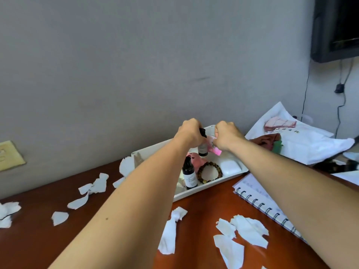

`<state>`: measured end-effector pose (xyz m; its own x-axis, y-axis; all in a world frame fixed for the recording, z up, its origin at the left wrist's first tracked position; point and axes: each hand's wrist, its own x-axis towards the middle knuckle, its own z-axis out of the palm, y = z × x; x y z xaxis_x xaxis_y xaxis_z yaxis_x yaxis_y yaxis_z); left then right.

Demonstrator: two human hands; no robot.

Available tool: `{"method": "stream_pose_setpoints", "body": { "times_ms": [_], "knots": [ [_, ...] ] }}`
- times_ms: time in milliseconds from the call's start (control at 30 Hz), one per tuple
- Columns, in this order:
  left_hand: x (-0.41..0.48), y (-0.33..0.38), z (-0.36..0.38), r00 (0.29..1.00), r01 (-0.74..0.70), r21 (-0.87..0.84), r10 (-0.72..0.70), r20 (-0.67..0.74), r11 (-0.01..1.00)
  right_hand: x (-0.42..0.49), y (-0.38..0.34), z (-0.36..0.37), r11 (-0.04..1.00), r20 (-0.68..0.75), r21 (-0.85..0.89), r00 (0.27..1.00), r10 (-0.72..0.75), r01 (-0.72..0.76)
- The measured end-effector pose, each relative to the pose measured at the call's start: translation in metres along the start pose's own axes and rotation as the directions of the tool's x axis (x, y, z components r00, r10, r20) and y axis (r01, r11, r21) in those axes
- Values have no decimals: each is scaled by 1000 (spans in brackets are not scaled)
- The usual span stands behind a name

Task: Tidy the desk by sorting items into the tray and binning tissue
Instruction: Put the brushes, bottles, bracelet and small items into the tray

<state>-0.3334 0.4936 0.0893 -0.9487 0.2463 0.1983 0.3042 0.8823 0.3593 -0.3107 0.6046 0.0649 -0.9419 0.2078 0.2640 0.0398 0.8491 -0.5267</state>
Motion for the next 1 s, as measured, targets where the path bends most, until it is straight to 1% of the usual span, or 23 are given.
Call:
{"method": "stream_pose_setpoints", "body": {
  "times_ms": [100, 200, 333, 467, 533, 633, 733, 900, 1000],
  "knots": [
    [4, 0, 9, 999, 13, 19, -14, 44, 1000, 7, 7, 9, 998, 32, -46, 998, 49, -47],
    [4, -3, 14, 997, 22, 27, -24, 70, 999, 10, 14, 16, 995, 71, -88, 996, 49, -43],
    [1, -8, 15, 992, 73, 16, -75, 103, 997, 9, 19, 22, 984, 101, -175, 994, 44, -26],
    [-1, -13, 17, 992, 45, 46, -50, 115, 998, 5, 21, 22, 966, 116, -258, 993, 33, -2],
    [-1, -17, 15, 997, 13, 34, -15, 82, 999, 2, 18, 21, 959, 127, -283, 991, 34, 4],
    [-5, -23, 2, 999, -37, 19, 37, 14, 999, -2, 7, 10, 965, 116, -263, 993, 24, 8],
    [-17, -27, -18, 997, -79, 44, 79, 8, 996, -6, -8, -8, 980, 68, -196, 997, -24, 37],
    [-57, -36, -54, 992, -123, 151, 120, 24, 981, -35, -42, -36, 982, 25, -157, 994, -103, 106],
    [-89, -49, -77, 993, -116, 242, 108, 44, 963, -65, -69, -41, 968, 43, -158, 981, -191, 195]
  ]
}}
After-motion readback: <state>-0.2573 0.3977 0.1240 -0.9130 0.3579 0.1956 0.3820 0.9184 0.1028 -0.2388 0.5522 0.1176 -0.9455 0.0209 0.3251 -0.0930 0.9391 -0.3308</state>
